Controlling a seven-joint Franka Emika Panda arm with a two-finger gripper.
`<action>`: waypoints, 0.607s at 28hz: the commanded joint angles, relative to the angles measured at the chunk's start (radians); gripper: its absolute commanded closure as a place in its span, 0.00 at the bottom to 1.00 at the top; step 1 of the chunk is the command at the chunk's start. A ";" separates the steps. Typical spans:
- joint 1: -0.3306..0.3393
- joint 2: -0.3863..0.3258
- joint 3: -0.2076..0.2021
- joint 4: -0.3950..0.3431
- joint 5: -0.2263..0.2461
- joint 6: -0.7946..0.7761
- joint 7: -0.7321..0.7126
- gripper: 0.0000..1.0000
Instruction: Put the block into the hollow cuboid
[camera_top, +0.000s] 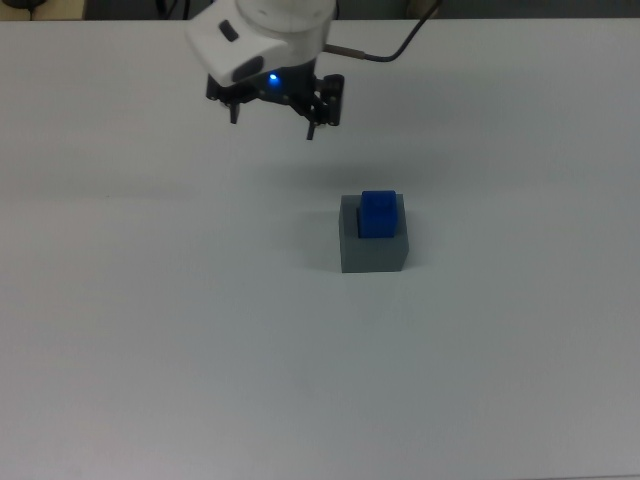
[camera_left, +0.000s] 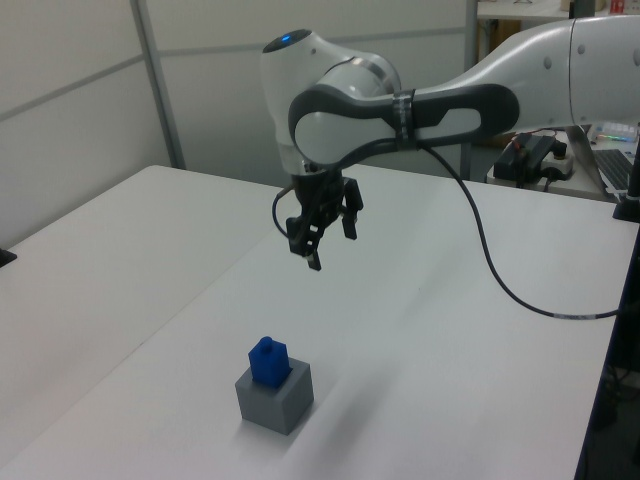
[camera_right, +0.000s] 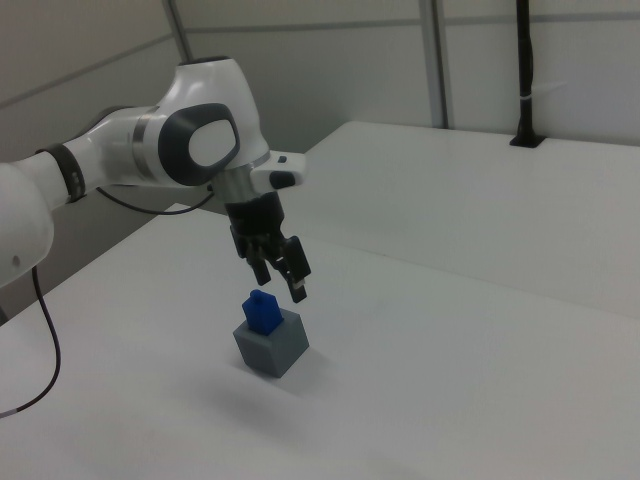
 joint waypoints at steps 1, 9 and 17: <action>-0.010 -0.059 -0.008 -0.006 -0.005 -0.031 -0.034 0.00; -0.018 -0.064 -0.010 -0.006 -0.005 -0.039 -0.040 0.00; -0.012 -0.059 -0.001 -0.009 -0.004 -0.037 -0.040 0.00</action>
